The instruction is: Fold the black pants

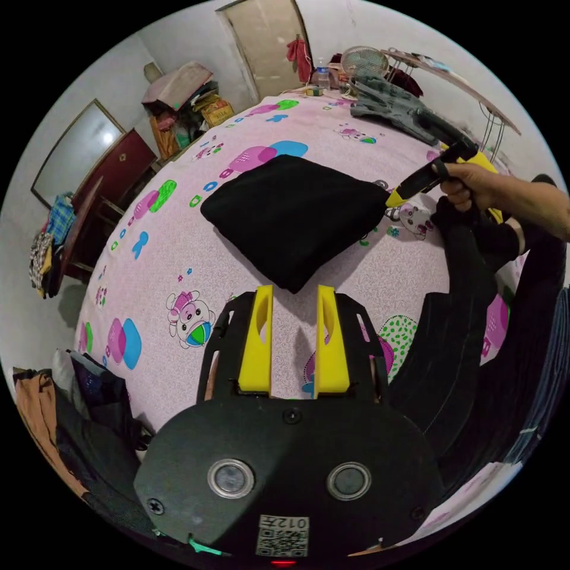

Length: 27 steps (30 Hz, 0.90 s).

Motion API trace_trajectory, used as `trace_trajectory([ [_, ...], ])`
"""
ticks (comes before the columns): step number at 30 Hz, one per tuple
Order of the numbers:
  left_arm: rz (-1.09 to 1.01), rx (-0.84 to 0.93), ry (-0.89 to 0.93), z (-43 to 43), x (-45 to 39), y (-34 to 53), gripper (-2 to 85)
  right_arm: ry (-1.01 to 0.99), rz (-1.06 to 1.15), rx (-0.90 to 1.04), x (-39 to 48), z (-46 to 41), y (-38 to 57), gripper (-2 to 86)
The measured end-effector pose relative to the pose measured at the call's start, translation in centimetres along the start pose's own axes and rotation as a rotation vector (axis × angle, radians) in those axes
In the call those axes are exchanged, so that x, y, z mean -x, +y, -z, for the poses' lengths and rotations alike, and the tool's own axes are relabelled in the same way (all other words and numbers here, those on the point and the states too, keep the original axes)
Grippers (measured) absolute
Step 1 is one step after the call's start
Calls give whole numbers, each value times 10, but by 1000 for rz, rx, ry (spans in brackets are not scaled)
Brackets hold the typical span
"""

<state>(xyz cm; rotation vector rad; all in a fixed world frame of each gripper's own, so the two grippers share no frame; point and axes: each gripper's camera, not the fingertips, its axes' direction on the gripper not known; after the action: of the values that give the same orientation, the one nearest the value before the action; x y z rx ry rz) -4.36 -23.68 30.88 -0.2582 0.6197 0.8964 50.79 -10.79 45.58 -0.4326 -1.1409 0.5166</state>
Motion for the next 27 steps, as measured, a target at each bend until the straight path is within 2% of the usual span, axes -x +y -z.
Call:
trace_trajectory([
  [7,13,44,-73,-15,-13,-4,38,35,0,15,3,2,-7,46],
  [10,15,44,-41,-13,-8,0,14,119,46,32,9,6,-11,4],
  [15,1,51,-18,-17,2,8,2,145,66,77,12,11,-21,-4],
  [18,-18,64,-14,-21,5,9,1,70,49,87,5,22,-26,2],
  [24,-29,135,-15,-38,26,21,0,-123,-127,-78,-26,47,-60,78],
  [27,26,31,-2,-19,47,22,2,-156,-177,-148,-32,51,-91,90],
])
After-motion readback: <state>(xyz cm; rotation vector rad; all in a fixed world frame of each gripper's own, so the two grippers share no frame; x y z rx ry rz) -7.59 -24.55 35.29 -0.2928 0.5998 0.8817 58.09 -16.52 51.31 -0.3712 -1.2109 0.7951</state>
